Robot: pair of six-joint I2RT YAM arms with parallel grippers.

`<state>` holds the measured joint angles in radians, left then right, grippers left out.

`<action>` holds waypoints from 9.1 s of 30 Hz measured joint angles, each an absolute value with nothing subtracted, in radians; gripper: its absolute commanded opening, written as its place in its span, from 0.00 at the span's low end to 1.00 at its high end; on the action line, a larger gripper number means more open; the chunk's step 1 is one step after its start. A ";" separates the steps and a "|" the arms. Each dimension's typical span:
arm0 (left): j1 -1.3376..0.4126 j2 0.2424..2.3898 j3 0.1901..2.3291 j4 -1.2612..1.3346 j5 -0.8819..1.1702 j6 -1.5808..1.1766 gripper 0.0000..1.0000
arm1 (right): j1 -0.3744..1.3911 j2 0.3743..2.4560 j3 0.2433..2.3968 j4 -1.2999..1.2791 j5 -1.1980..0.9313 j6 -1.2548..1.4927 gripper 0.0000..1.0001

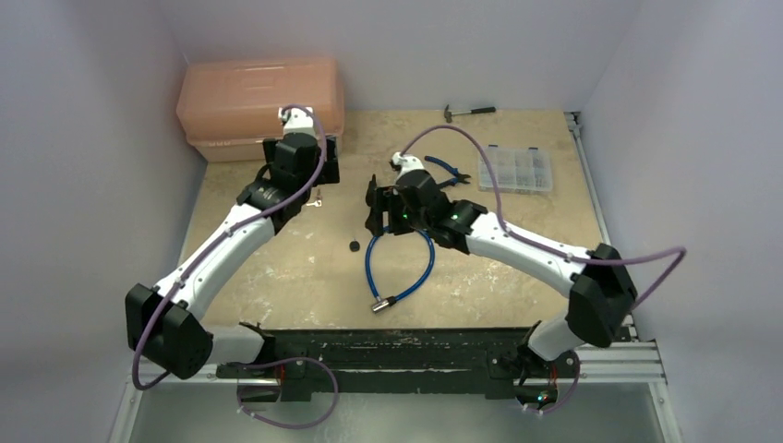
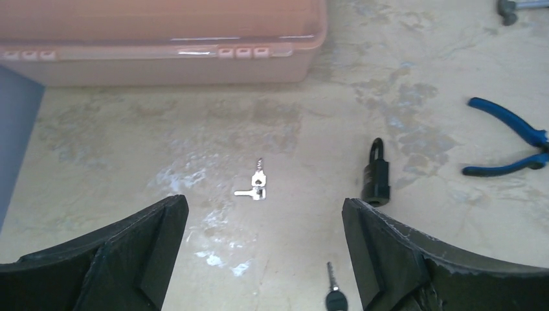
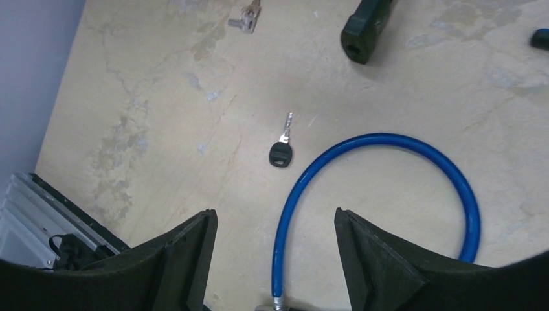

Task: Unlock with the key

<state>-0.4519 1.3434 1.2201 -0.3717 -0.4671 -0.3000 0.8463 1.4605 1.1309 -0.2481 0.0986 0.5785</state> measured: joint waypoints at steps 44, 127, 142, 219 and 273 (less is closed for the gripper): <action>-0.452 1.076 1.032 -0.202 -0.841 -0.242 0.94 | 0.999 2.244 1.797 -0.645 0.280 0.610 0.51; -0.452 1.175 1.200 -0.323 0.351 -0.449 0.64 | 1.023 1.118 0.883 0.054 0.112 0.303 0.00; -0.392 1.096 1.182 0.019 0.772 -0.665 0.62 | 0.732 0.922 0.738 0.312 -0.483 0.572 0.00; -0.527 1.070 0.997 0.293 0.813 -0.875 0.00 | 0.608 1.200 0.740 1.188 -0.951 1.224 0.87; -0.525 1.111 0.884 0.508 0.600 -0.976 0.33 | 0.634 1.055 0.817 0.462 -0.540 0.721 0.00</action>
<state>-0.5251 1.1107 0.8845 0.5079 0.6003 -0.9760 0.6338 1.0546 0.8169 0.4618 -0.5404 0.7212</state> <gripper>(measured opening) 0.081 0.048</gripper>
